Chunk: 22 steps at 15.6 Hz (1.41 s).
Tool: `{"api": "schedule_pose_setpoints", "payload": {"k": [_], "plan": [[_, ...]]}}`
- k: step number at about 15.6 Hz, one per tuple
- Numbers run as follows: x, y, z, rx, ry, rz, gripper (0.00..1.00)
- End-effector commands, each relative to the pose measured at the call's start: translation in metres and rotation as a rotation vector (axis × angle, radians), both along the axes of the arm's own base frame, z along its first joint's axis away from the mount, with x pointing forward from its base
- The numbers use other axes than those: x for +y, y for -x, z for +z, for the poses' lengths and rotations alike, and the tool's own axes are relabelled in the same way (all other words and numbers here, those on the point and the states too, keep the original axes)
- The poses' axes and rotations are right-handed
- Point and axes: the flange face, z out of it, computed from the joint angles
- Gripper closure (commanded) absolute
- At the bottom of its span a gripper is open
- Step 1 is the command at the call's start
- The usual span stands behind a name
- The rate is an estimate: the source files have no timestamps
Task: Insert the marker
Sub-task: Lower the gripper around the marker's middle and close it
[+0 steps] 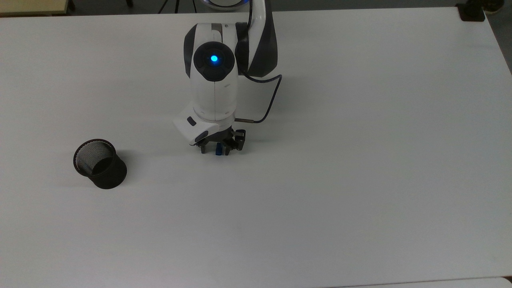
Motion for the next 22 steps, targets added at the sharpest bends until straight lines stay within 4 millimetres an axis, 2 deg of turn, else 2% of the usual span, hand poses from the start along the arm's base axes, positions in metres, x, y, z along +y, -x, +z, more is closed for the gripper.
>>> {"api": "schedule_pose_setpoints", "payload": {"k": [1,6,11,16,19,21,22], "plan": [[0.001,-0.005,-0.005,-0.02,0.016,-0.01,0.56],[0.009,-0.009,0.004,-0.037,0.007,-0.011,0.62],[0.01,-0.01,0.009,-0.041,0.007,-0.018,0.73],[0.009,-0.009,0.035,-0.07,-0.002,-0.024,0.8],[0.007,-0.008,0.042,-0.057,-0.004,-0.03,0.8],[0.007,-0.008,0.035,-0.047,-0.001,-0.03,0.78],[0.007,-0.008,0.031,-0.042,-0.001,-0.03,0.7]]}}
